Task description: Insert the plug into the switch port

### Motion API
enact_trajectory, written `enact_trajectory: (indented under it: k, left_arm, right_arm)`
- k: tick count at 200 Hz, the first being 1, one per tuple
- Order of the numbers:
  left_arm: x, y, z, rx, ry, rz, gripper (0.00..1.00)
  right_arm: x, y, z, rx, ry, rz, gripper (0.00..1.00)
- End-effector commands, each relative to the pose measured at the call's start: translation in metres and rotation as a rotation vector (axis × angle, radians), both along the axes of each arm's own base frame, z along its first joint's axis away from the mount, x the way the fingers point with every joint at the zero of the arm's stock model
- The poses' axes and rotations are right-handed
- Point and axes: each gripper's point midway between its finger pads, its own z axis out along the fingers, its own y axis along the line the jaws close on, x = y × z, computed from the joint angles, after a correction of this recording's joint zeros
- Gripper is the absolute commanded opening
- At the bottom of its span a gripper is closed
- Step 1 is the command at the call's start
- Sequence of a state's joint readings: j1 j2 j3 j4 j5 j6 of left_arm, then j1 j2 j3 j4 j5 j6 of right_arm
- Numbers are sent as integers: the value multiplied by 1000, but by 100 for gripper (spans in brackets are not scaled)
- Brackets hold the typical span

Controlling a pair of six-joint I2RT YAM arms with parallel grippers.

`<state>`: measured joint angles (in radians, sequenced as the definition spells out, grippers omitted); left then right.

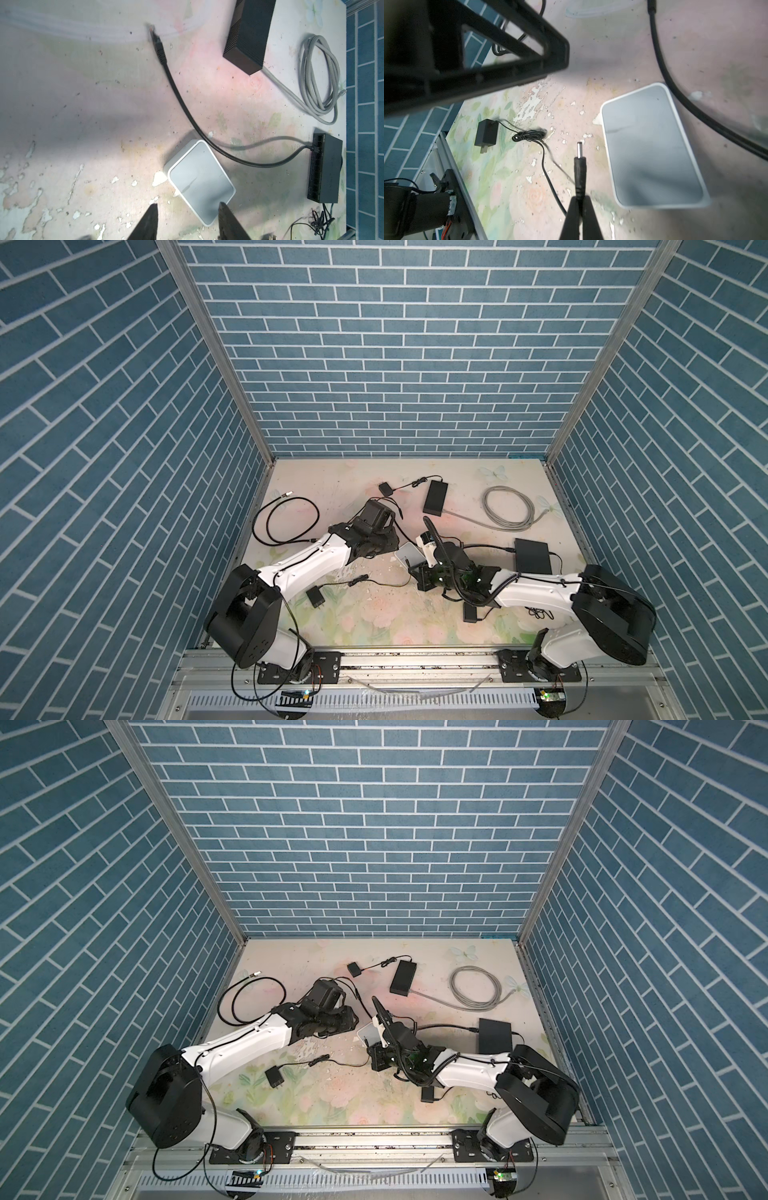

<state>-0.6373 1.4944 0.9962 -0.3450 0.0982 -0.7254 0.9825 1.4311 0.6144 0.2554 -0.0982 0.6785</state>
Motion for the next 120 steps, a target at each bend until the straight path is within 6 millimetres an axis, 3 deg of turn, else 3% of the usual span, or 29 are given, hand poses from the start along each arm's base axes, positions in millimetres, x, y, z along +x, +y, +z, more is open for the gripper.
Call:
enact_trajectory:
  k: [1, 31, 64, 87, 120]
  left_arm:
    - [5, -5, -9, 154, -54, -116, 50]
    - [16, -31, -13, 261, -126, -271, 55]
    - [26, -53, -37, 226, -79, -393, 56]
    - [28, -55, -52, 174, -34, -416, 56]
    - [29, -41, -52, 127, 5, -440, 57]
  right_arm:
    - [-10, -45, -28, -125, 126, -96, 0]
    - [-29, -74, -37, -213, 219, -54, 0]
    - [-44, -96, -51, -332, 286, 11, 0]
    - [-39, -93, -57, -382, 262, 57, 0]
    - [-23, -75, -53, -367, 168, 129, 0]
